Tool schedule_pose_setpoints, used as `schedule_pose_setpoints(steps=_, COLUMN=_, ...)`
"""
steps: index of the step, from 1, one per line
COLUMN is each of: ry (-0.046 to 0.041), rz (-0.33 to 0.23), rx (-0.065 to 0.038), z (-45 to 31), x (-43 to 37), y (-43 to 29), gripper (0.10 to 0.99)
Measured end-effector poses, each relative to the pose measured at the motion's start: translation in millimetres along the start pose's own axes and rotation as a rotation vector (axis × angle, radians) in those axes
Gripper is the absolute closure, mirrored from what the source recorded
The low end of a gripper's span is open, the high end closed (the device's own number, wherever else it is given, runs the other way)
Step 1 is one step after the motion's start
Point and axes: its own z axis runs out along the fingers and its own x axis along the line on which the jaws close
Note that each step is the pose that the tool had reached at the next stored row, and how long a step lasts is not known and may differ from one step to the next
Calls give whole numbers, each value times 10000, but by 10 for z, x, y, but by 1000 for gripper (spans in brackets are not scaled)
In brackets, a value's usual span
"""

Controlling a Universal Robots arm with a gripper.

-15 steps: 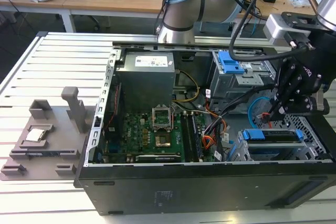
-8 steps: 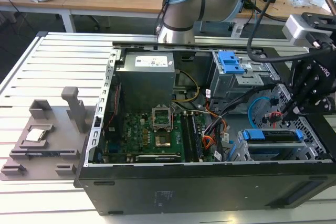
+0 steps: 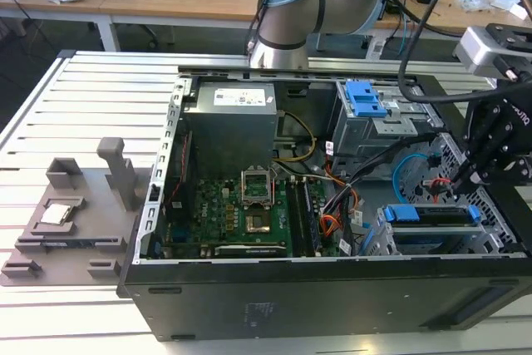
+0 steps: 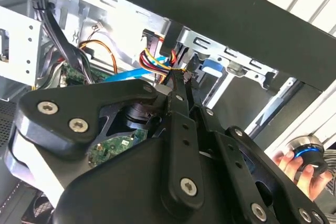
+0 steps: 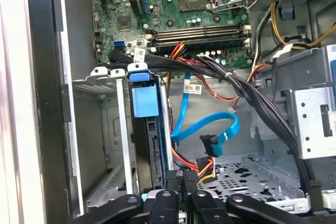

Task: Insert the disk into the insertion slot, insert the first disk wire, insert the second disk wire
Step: 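Insert the first disk wire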

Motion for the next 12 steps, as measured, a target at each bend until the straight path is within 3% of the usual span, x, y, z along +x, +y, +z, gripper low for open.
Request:
schedule_pose_setpoints(steps=4, ry=3, rz=0, rx=0, z=10, x=93, y=13, gripper=925)
schedule_pose_setpoints(steps=12, ry=6, rz=0, rx=1, z=79, x=125, y=118, gripper=925)
